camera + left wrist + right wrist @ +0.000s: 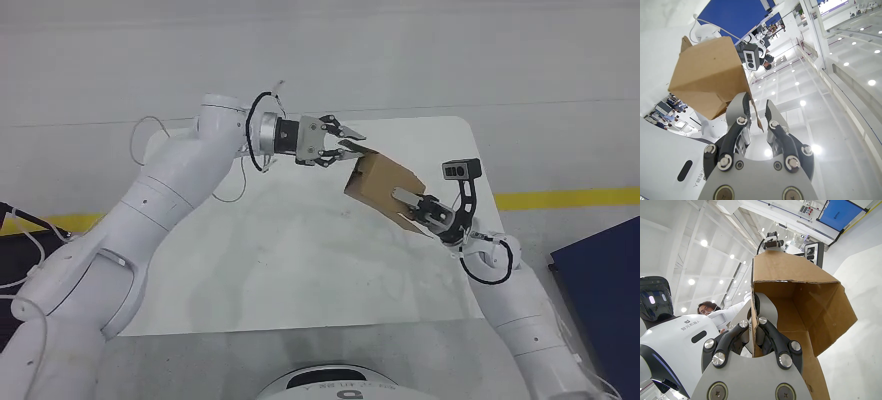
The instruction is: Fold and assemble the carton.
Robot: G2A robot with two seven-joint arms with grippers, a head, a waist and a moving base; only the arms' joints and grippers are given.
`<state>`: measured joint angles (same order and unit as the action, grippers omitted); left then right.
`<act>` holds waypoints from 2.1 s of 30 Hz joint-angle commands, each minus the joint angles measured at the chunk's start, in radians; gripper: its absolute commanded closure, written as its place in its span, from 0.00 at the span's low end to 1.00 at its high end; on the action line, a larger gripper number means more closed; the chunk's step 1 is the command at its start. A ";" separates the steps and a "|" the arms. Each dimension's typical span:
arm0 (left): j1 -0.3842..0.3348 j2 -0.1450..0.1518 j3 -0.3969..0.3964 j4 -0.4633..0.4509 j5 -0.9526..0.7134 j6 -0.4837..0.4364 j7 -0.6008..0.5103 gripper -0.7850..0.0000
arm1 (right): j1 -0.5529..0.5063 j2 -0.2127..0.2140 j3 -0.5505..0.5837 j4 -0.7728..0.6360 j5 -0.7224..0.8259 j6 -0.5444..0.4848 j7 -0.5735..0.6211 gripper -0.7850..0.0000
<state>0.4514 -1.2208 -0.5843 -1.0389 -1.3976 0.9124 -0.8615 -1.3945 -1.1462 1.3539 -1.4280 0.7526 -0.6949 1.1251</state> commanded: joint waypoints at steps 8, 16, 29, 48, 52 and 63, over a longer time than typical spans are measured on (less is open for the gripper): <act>0.033 0.008 -0.016 -0.047 0.068 0.018 -0.027 0.67 | 0.015 0.000 -0.004 0.014 0.003 0.000 0.001 1.00; 0.066 0.034 -0.061 -0.083 0.081 0.041 -0.006 0.61 | 0.027 -0.001 -0.007 0.028 0.004 0.000 0.000 1.00; 0.088 0.077 0.016 -0.128 -0.163 0.100 0.054 0.47 | 0.041 -0.002 -0.012 0.031 -0.007 0.005 -0.005 1.00; -0.017 0.163 0.004 -0.137 -0.267 0.063 0.017 0.34 | 0.042 -0.001 -0.006 0.029 -0.012 0.004 -0.016 1.00; -0.010 0.178 -0.036 -0.062 -0.173 0.008 0.011 0.52 | 0.039 -0.001 -0.004 0.026 -0.014 0.001 -0.013 1.00; 0.008 0.125 0.018 -0.049 -0.123 0.001 -0.046 0.57 | 0.025 0.002 0.007 0.006 -0.023 0.003 -0.017 1.00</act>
<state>0.4658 -1.0882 -0.5736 -1.0928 -1.5266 0.9138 -0.9062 -1.3682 -1.1441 1.3602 -1.4189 0.7318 -0.6920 1.1085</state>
